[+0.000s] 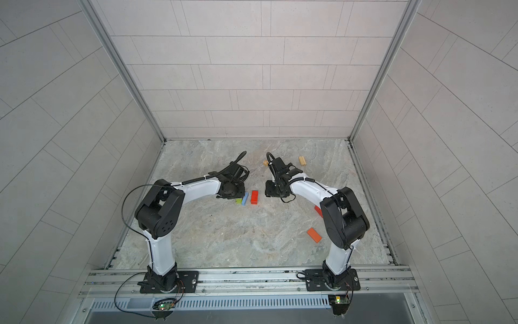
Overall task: Build the wood block tower
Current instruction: 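Grasp the lime green block with the left gripper while the right gripper advances, then close the right gripper on the green block while the left gripper opens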
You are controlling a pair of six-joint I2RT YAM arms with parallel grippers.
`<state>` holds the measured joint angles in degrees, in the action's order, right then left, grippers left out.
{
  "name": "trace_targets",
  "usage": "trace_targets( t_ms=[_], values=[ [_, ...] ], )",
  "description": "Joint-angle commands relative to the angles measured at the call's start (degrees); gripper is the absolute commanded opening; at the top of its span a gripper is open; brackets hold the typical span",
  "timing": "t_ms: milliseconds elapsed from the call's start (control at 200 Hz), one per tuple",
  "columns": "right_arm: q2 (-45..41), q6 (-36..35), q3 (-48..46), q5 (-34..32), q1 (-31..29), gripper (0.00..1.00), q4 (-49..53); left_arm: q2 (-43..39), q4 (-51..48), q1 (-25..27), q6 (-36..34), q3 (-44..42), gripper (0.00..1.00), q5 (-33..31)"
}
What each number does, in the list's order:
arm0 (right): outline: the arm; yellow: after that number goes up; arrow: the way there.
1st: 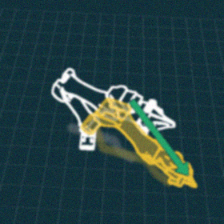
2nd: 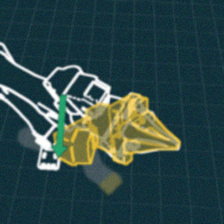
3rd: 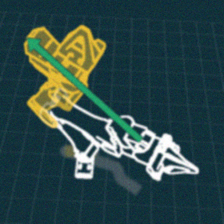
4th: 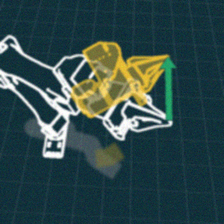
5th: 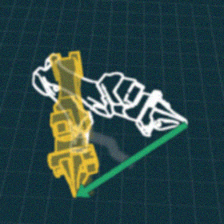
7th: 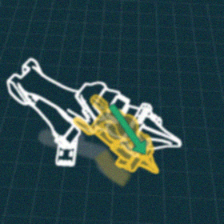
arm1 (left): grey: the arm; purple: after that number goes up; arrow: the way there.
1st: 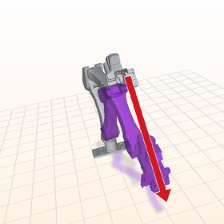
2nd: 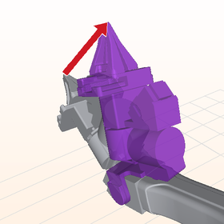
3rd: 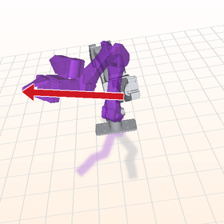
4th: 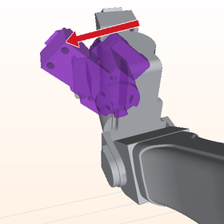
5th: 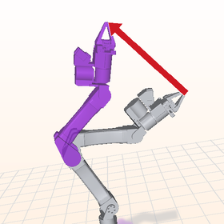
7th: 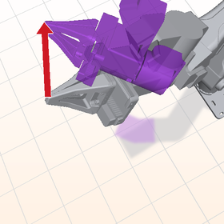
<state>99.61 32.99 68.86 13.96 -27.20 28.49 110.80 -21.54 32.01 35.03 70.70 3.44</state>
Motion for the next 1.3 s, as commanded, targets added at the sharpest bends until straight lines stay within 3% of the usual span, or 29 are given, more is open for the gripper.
trace_targets(
  t_ms=[0,210,430,600,811,951,1291],
  values=[
    [-2.1,-0.4,-0.9,-0.3,0.2,0.52,0.7,0.8,-2.1,0.3,-0.5,-0.3,0.25,-1.1],
    [-4.2,-1.0,-1.4,0.8,0.2,0.53,0.3,-4.8,-2.7,-0.1,-0.5,-1.5,0.24,-0.5],
    [-8.3,-0.9,-2.8,6.1,-0.2,0.51,-3.5,-13.5,-3.5,-2.5,0.3,-3.0,0.24,3.1],
    [-12.2,1.6,-5.2,12.1,-2.0,0.45,-10.6,-20.8,0.2,-5.4,2.9,-7.7,0.25,10.1],
    [-13.8,7.3,-7.1,20.2,-6.0,0.47,-22.8,-25.7,9.4,-7.3,9.3,-13.7,0.26,20.3],
    [-13.2,9.4,-5.8,20.6,-8.0,0.48,-25.0,-27.8,14.6,-7.6,13.1,-16.5,0.26,24.6],
    [-8.9,10.0,-2.4,19.7,-9.1,0.46,-22.3,-32.6,16.3,-7.4,15.2,-18.9,0.27,24.9]
  ],
)
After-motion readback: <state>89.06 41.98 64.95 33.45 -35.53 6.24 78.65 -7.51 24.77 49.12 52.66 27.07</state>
